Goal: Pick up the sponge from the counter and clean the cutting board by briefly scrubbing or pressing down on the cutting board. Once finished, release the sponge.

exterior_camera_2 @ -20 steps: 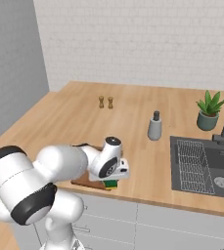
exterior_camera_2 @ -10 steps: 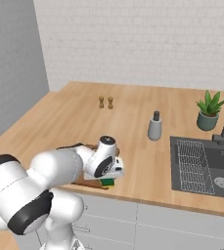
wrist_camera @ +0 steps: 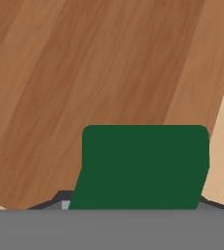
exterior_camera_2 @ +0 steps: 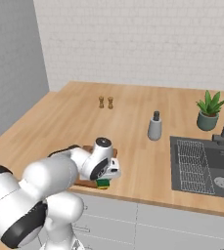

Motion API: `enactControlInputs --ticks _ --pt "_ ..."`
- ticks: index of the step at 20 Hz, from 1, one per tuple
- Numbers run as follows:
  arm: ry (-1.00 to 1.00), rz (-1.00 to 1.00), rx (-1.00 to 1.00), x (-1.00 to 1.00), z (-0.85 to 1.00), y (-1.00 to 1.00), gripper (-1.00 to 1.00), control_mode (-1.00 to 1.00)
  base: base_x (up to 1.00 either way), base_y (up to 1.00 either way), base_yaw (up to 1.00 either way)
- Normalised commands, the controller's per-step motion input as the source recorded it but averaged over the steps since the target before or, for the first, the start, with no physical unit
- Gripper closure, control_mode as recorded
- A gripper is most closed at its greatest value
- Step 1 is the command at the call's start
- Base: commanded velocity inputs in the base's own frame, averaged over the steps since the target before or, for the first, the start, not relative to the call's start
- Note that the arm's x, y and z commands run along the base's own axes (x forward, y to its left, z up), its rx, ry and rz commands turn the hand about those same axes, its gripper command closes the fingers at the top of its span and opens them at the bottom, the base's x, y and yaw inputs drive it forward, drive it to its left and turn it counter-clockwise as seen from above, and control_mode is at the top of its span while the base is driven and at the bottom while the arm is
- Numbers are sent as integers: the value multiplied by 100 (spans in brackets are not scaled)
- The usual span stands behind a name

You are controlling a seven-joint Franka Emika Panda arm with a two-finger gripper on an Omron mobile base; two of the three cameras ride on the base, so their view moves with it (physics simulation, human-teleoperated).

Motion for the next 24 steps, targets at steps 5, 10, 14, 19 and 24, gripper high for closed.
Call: enactControlInputs --ticks 5,10,14,19,24 --pt "0 0 6 -24 -43 45 100 -100 0 0 0" --pt "-6 0 2 -20 -6 72 100 -100 0 0 0" --pt "-10 0 0 -28 0 69 100 -100 0 0 0" --pt "-4 0 0 -33 -19 63 100 -100 0 0 0" --pt "0 0 0 -43 -77 50 100 -100 0 0 0"
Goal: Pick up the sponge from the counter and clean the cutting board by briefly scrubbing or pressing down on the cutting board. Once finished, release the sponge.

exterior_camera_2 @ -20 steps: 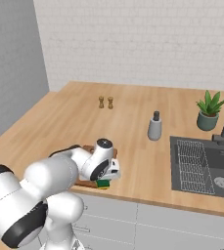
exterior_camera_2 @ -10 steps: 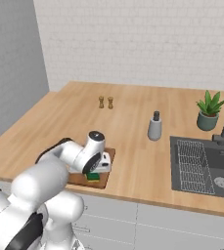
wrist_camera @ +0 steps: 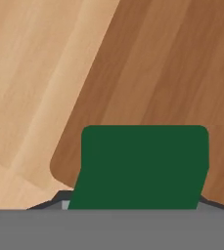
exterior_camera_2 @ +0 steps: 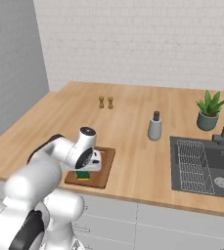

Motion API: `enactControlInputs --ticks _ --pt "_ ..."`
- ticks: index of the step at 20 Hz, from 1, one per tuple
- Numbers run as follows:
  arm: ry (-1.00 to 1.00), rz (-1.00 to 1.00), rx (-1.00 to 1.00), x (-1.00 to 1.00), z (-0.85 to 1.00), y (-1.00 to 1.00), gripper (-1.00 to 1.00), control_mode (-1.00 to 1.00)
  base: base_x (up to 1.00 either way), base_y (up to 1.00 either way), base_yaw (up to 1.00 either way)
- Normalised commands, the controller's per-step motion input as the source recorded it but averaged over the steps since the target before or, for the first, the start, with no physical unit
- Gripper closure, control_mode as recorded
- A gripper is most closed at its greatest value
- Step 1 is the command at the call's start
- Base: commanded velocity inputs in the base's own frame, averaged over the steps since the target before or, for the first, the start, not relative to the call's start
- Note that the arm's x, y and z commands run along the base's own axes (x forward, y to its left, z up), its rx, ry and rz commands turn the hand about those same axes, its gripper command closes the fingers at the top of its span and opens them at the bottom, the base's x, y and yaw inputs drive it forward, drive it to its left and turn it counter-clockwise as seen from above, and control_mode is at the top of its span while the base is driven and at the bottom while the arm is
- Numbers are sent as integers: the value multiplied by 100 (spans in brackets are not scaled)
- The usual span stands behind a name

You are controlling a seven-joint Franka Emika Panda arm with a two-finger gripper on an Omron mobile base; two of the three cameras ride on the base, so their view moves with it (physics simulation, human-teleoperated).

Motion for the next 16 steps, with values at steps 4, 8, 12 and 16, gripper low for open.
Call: enactControlInputs --ticks 4,8,12,16 --pt "-1 0 1 -50 -100 42 100 -100 0 0 0" --pt "-9 3 5 -38 -100 49 100 -100 0 0 0" --pt "-6 5 8 -58 -100 49 100 -100 0 0 0" --pt "0 5 6 -82 -100 56 100 -100 0 0 0"
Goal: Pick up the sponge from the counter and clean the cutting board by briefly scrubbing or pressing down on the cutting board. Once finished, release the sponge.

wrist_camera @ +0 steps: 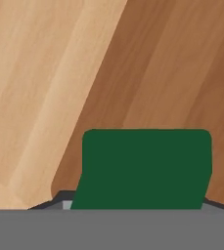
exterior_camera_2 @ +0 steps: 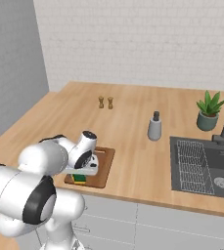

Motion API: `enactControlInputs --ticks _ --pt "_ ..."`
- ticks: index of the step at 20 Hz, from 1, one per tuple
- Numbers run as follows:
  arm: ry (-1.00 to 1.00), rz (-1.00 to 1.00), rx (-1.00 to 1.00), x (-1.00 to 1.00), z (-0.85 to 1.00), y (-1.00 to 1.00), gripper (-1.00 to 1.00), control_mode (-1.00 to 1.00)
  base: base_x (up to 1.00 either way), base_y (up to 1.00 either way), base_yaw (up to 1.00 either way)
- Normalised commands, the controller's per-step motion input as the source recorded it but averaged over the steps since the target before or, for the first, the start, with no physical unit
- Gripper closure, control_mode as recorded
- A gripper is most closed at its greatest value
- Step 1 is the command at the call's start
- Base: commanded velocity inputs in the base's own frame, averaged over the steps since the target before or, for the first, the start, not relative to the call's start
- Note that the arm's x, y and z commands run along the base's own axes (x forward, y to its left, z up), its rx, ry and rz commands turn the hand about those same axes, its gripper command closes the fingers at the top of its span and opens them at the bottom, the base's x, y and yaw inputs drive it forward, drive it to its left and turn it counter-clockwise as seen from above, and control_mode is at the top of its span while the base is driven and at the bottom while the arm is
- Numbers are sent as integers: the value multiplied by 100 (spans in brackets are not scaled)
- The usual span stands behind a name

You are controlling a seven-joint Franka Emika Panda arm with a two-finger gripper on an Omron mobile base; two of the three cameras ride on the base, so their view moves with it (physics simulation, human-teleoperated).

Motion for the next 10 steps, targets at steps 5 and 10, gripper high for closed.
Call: enactControlInputs --ticks 5,10 --pt "-2 6 1 -100 -100 66 100 -100 0 0 0" --pt "-1 5 3 -100 -100 73 100 -100 0 0 0"
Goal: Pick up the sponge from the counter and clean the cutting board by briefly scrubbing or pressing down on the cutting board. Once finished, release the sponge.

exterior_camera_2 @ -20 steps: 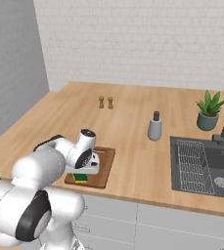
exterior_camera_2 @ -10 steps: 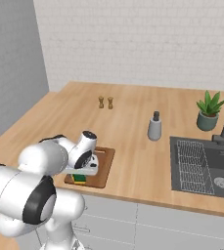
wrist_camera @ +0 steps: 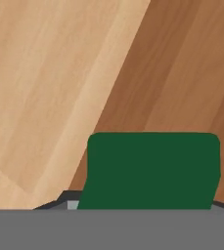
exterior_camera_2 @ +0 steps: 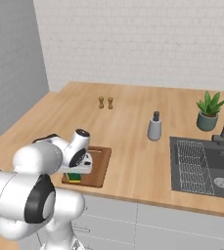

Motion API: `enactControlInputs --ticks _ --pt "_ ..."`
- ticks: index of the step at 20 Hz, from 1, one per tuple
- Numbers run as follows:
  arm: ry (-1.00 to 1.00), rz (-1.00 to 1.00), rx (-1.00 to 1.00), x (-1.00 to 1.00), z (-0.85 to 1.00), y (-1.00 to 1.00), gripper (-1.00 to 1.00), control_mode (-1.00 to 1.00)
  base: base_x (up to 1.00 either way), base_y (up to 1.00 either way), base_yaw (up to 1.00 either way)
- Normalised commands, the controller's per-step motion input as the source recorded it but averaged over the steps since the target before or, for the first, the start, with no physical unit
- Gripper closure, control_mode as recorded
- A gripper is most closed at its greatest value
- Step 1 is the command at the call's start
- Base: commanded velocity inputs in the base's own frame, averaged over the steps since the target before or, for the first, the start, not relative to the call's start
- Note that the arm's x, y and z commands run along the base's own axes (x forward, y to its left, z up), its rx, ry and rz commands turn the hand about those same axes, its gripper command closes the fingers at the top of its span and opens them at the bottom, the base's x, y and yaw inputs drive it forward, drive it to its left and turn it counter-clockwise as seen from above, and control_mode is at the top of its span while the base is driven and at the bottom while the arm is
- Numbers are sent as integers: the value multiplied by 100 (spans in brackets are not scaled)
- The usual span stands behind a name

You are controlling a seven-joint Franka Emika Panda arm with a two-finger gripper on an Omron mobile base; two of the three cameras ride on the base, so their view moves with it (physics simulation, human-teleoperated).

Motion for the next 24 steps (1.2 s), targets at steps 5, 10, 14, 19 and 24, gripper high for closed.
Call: enactControlInputs --ticks 5,10,14,19,24 --pt "0 1 7 -40 -12 49 100 -100 0 0 0" --pt "0 0 10 2 16 77 100 -100 0 0 0" --pt "0 0 4 37 -16 100 100 -100 0 0 0" --pt "-6 0 0 63 -2 85 100 -100 0 0 0" --pt "-7 0 0 18 1 36 100 -100 0 0 0"
